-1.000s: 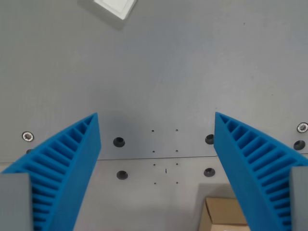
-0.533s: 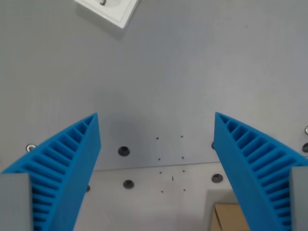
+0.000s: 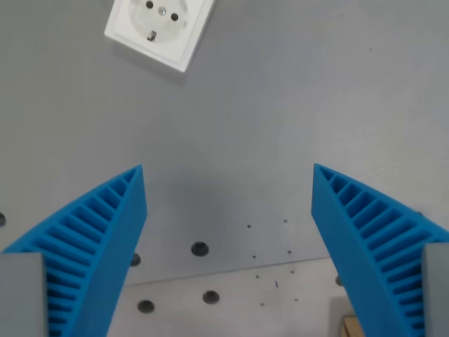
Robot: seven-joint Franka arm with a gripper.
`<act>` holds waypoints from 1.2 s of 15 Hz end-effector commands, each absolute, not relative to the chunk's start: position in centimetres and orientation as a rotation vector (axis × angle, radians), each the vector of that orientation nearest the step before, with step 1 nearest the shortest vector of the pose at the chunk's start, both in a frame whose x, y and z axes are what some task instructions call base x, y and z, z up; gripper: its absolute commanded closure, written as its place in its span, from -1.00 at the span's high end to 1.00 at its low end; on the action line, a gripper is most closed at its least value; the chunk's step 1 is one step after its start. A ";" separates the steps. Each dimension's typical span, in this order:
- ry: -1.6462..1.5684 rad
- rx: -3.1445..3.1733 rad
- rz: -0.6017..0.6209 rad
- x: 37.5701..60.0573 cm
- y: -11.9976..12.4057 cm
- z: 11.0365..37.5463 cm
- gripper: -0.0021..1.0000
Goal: Move above the white socket
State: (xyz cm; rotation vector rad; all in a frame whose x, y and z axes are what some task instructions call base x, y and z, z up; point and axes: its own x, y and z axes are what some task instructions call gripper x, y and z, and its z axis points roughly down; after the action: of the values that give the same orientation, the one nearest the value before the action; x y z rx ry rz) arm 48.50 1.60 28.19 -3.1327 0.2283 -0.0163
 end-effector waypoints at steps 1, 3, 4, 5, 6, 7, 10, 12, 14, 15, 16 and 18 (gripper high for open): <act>0.511 -3.102 -0.003 49.7 2.2 27.6 1.00; 0.556 -3.094 0.000 50.2 2.3 27.0 1.00; 0.586 -3.088 0.001 50.4 2.4 26.7 1.00; 0.614 -3.084 -0.001 50.6 2.5 26.4 1.00; 0.640 -3.079 -0.001 50.8 2.6 26.1 1.00; 0.664 -3.074 0.001 51.1 2.7 25.7 1.00; 0.737 -3.061 -0.001 51.8 2.9 24.7 1.00; 0.783 -3.051 -0.001 52.3 3.1 23.9 1.00; 0.814 -3.045 -0.001 52.8 3.3 23.2 1.00; 0.834 -3.041 -0.003 53.0 3.4 22.9 1.00; 0.855 -3.036 -0.005 53.2 3.5 22.5 1.00; 0.884 -3.029 -0.017 53.6 3.7 21.9 1.00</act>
State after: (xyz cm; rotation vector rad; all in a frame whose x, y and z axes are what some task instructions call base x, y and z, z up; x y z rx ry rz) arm 52.94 3.28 21.89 -3.0684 0.6461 -0.0357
